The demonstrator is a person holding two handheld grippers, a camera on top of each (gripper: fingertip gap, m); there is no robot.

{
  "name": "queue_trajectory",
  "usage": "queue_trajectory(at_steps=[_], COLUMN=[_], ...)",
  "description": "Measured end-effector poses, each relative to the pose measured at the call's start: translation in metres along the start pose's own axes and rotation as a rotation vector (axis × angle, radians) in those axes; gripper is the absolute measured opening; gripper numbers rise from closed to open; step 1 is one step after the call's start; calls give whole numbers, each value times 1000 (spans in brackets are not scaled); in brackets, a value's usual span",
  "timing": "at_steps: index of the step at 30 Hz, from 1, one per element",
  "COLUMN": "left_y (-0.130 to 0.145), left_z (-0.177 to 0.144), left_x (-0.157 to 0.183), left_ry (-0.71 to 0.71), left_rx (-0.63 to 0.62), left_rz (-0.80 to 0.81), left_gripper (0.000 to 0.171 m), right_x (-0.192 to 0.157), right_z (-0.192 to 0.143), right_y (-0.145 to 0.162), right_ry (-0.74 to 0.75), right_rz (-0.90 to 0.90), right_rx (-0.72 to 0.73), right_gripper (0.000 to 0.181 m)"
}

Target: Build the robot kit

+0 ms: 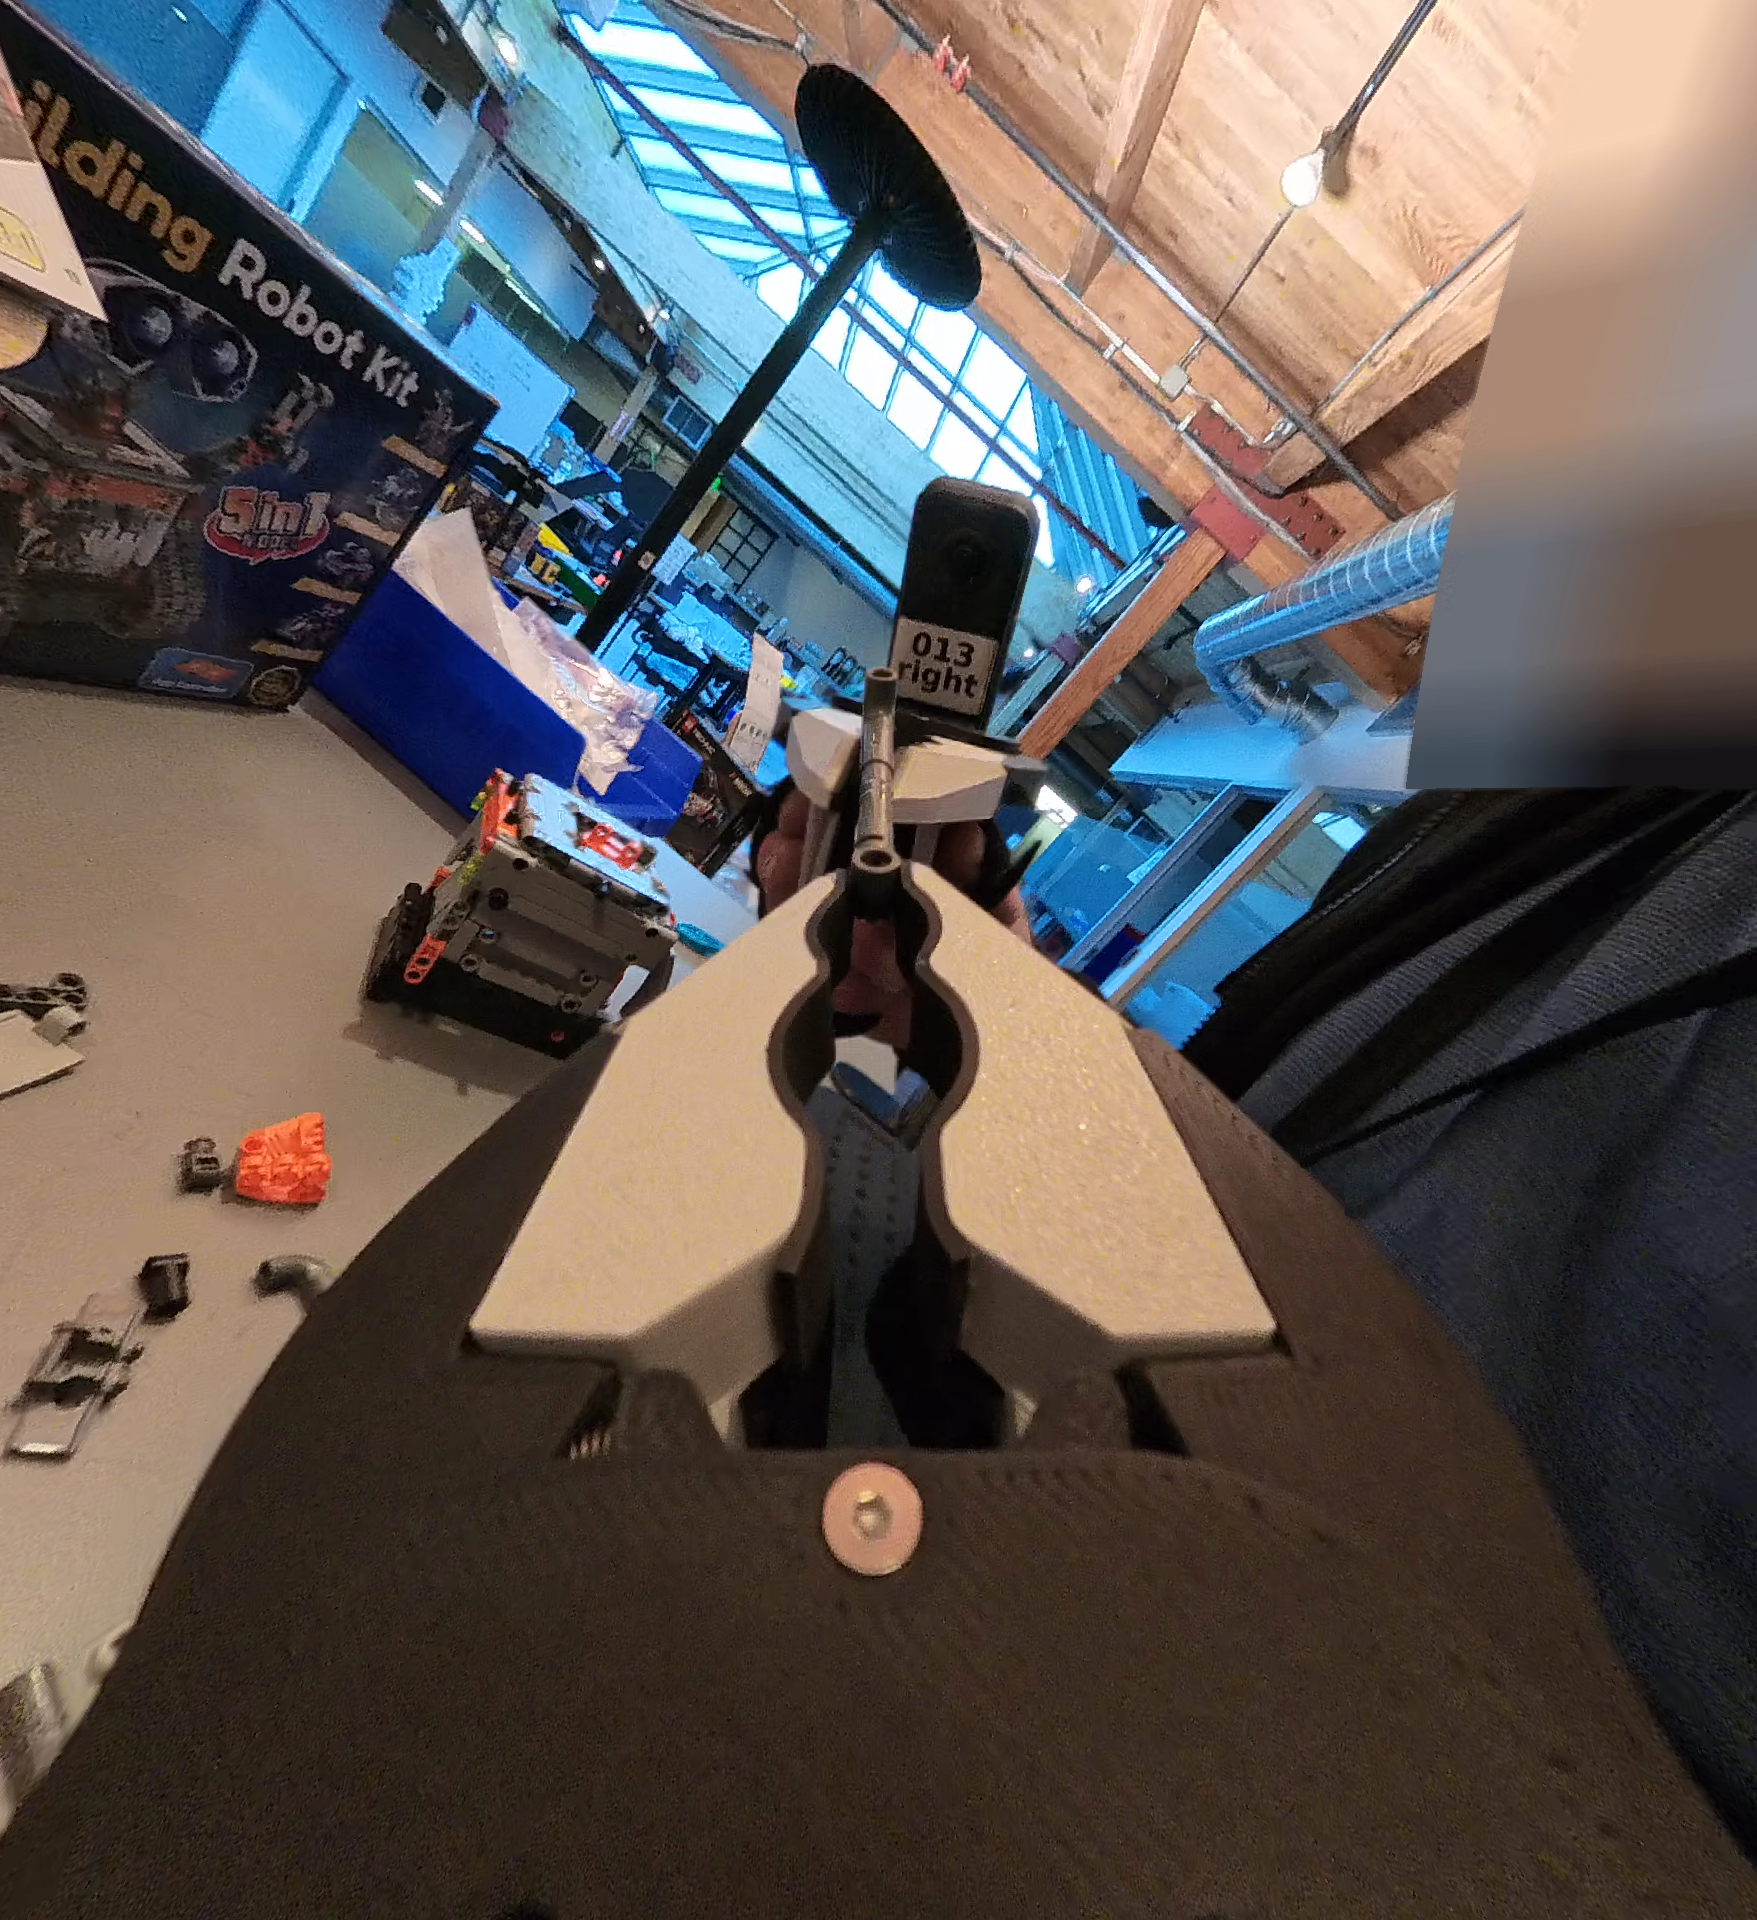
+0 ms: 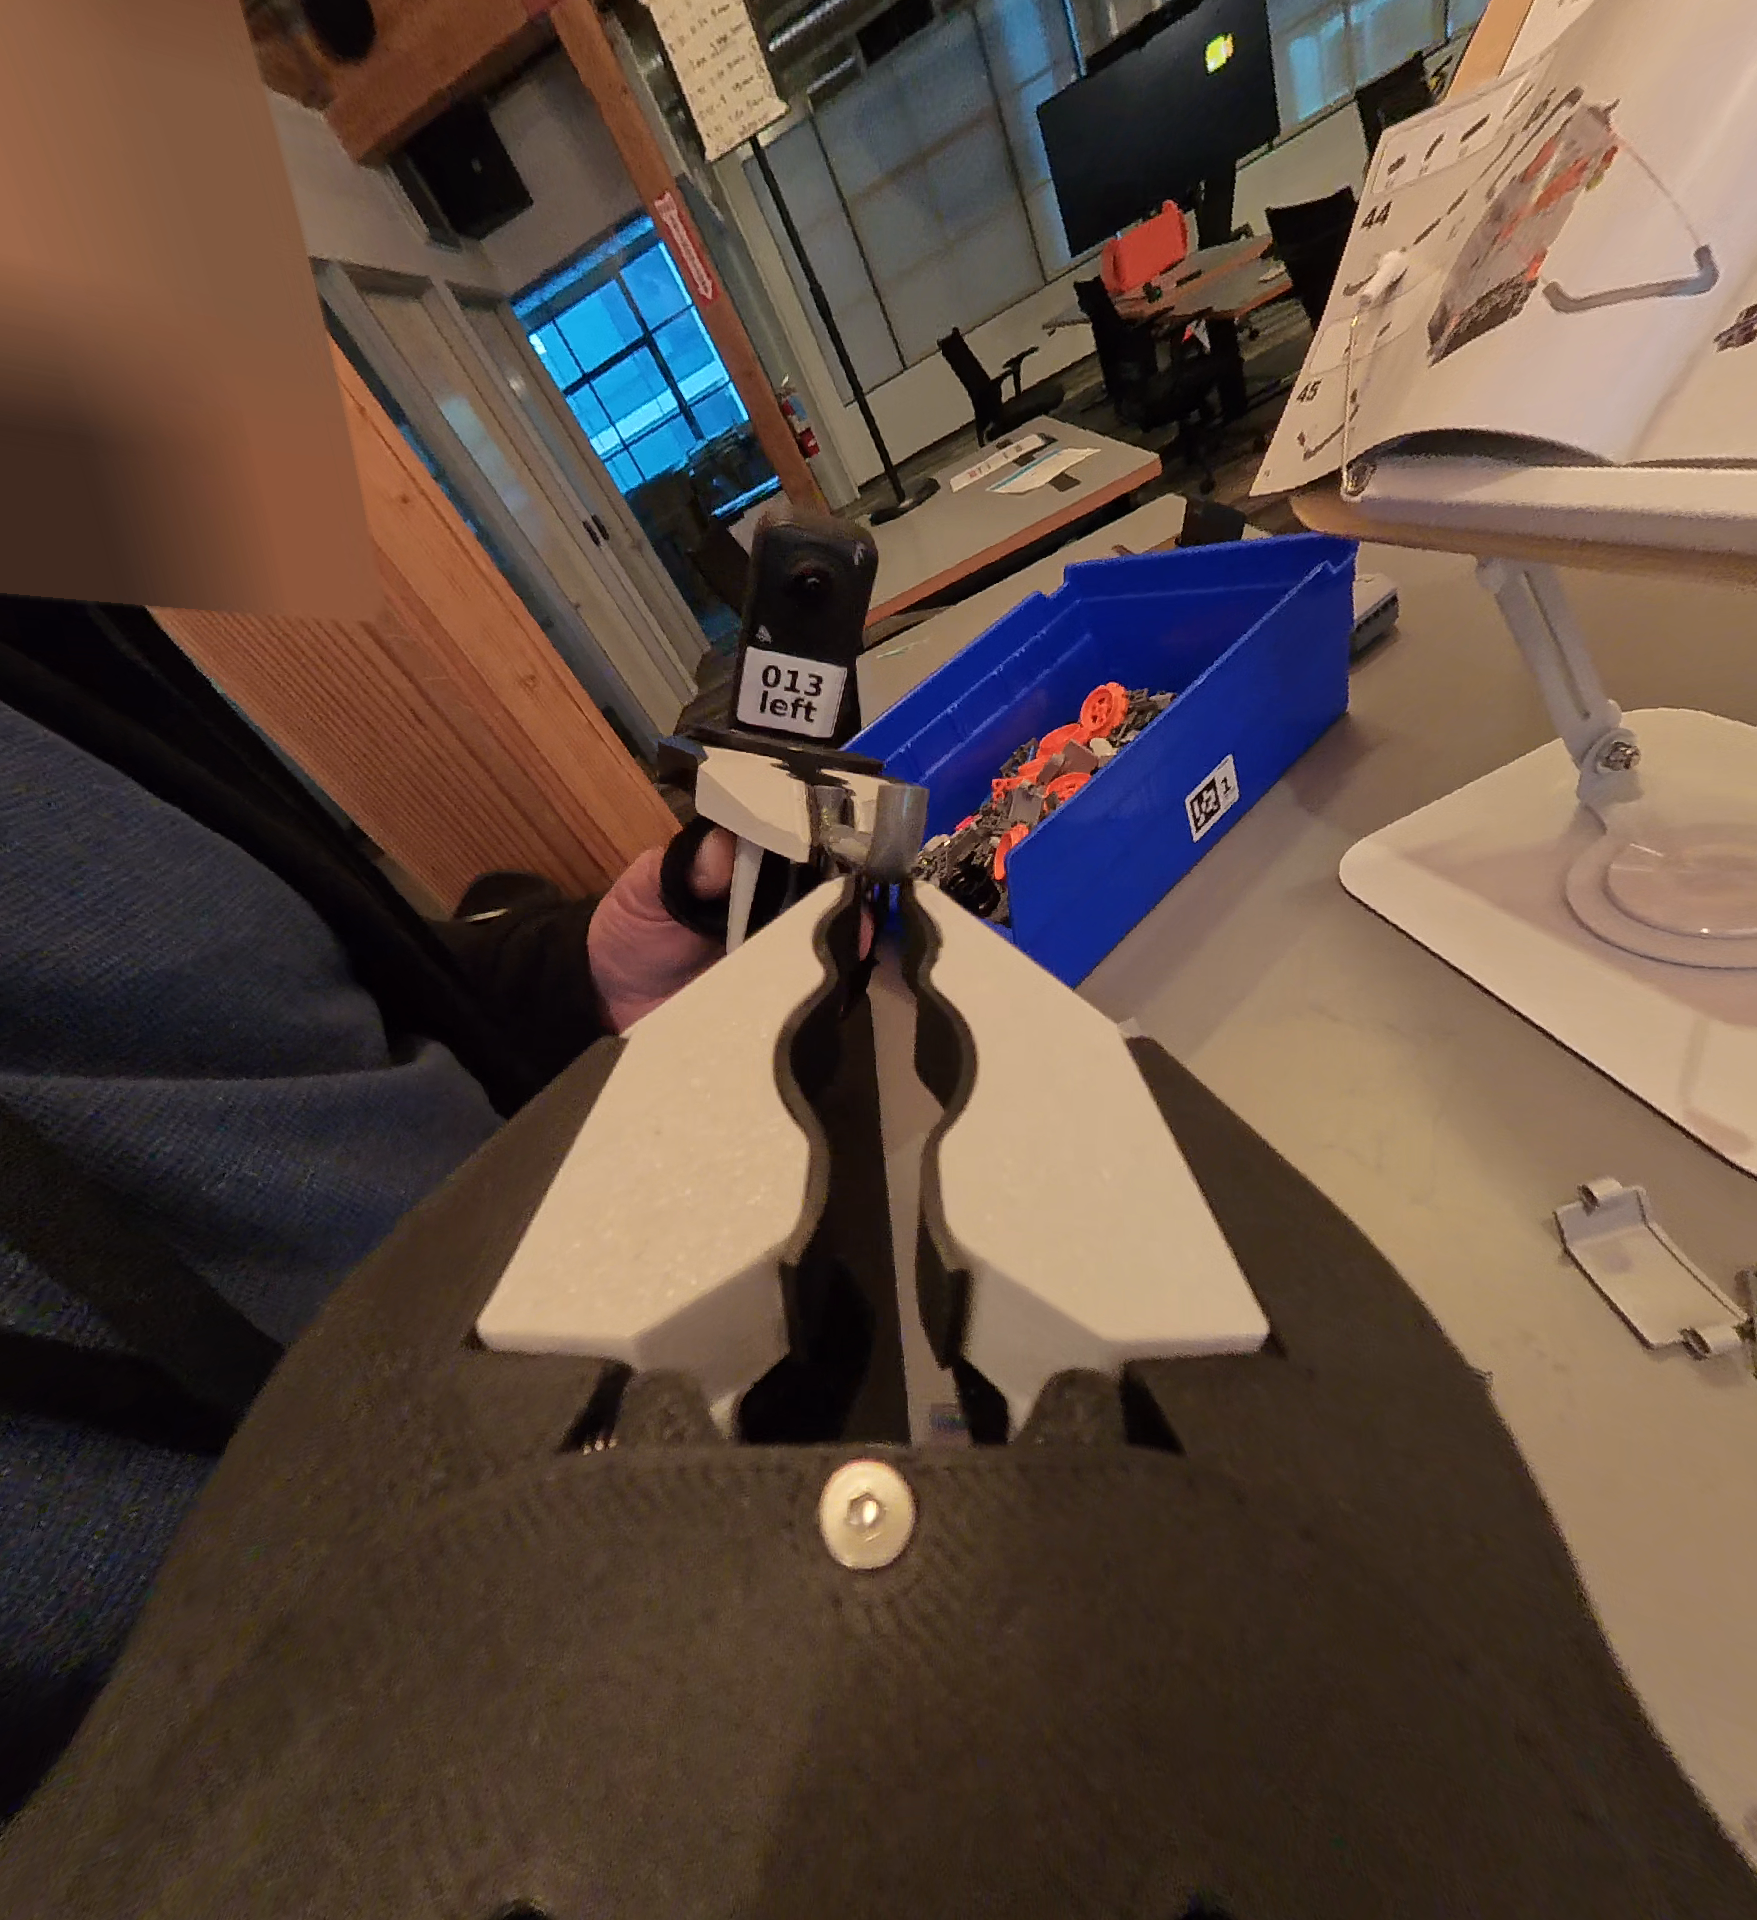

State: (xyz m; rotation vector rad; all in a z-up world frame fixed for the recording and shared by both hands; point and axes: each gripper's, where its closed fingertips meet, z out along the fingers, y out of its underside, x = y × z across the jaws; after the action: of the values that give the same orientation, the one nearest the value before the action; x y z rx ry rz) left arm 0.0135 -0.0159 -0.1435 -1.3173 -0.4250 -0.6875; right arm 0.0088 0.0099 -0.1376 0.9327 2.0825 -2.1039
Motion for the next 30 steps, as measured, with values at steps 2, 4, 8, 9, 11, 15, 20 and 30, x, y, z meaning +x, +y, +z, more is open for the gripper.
queue_trajectory(at_steps=[2,4,8,9,11,15,20,30], left_y=[-1,-1,0,1,2,4,12,22], left_z=[4,8,17,20,25,35,47,64], left_x=[1,0,-4,-4,-4,-2,-3,4], left_ry=[31,35,43,46,58,79,85,150], left_rx=[13,23,31,28,29,20,12,22], left_rz=[-28,-40,-67,-73,-73,-80,-103,-167], left_gripper=[4,4,4,4,4,4,4,5], right_x=[-1,-2,7,11,14,8,3,-4], right_z=[-1,-3,-10,-12,-15,-17,-21,-30], right_y=[-1,-3,-3,0,2,1,0,3], right_ry=[6,3,62,83,108,100,85,99], right_rz=[-11,-1,39,61,69,55,87,40], right_rx=[9,25,48,40,45,58,96,72], right_gripper=[0,2,17,20,25,14,15,4])
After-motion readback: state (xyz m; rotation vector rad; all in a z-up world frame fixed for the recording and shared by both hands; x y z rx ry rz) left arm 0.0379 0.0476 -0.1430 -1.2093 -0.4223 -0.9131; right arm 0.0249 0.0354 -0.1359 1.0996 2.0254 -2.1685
